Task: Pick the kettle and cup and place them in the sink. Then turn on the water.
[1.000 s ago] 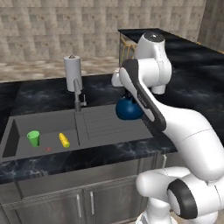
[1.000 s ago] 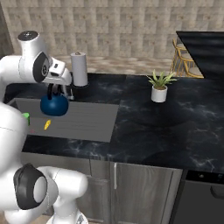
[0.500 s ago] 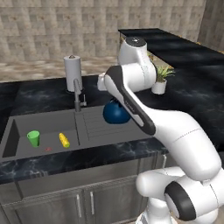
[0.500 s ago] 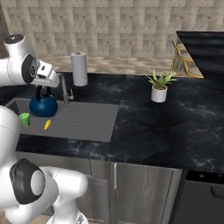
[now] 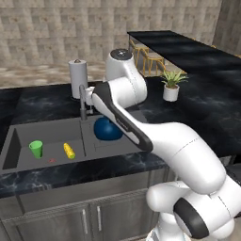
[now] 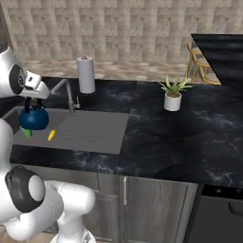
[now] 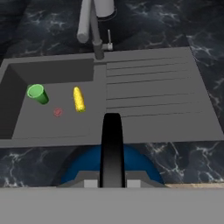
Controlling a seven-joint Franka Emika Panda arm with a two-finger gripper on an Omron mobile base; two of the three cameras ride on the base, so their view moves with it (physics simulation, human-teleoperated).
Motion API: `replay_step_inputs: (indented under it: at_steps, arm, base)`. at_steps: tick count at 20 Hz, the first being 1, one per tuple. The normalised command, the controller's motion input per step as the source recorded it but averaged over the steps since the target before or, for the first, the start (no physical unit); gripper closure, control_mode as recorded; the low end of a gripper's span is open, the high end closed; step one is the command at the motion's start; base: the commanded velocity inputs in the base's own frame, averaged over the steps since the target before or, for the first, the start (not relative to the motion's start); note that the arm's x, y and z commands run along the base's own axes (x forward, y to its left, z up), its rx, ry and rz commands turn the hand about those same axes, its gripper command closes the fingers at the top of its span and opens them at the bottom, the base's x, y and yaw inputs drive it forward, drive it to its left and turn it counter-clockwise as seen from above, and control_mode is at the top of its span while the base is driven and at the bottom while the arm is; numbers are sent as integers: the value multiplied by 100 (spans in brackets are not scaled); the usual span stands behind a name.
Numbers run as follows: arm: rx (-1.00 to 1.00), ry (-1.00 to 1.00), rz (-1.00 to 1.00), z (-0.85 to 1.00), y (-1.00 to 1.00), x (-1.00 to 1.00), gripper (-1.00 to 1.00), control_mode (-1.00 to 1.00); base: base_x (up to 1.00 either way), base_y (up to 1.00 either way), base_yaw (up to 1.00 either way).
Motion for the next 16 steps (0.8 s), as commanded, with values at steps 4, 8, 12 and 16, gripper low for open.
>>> replay_step_inputs:
  at_steps: [4,8,12,16]
  arm:
    - [0,2,0,-20,59,0,100,-100]
    - [0,0,0,-15,53,8,100,-100]
    - [0,0,0,-3,50,26,100,-100]
    - [0,0,0,-8,47,21,100,-100]
  base:
    - [0,0,0]
    - [0,0,0]
    - [0,0,0]
    - [0,0,0]
